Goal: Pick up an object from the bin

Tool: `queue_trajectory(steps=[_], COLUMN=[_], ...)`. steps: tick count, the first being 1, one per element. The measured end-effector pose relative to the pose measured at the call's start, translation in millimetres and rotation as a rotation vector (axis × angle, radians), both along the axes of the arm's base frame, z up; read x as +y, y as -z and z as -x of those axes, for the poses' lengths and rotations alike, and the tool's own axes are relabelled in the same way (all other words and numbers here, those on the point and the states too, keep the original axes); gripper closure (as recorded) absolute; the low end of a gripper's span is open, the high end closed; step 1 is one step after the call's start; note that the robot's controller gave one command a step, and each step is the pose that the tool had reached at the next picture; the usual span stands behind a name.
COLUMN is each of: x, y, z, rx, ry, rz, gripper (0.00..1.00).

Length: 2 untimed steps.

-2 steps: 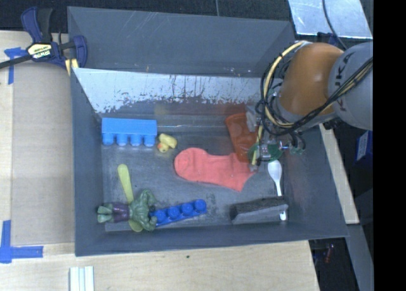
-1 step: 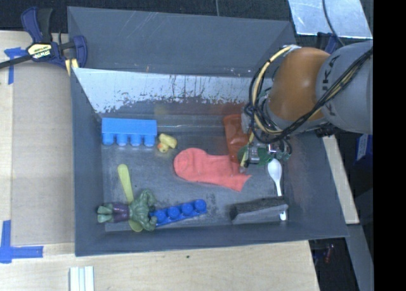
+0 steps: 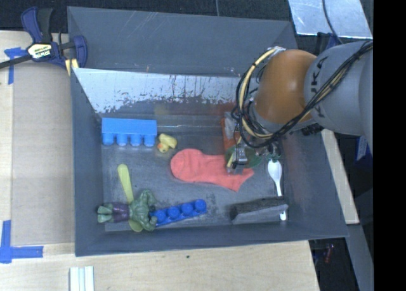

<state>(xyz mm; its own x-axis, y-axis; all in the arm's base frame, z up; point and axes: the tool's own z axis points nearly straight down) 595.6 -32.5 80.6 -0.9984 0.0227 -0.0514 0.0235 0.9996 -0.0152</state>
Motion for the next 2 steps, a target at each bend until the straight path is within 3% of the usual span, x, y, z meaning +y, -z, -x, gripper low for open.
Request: queue_trajectory(steps=[2], x=[-6.8], y=[8.7], z=[4.0], rx=[0.006], ry=[0.012], rz=[0.009], gripper=[1.00])
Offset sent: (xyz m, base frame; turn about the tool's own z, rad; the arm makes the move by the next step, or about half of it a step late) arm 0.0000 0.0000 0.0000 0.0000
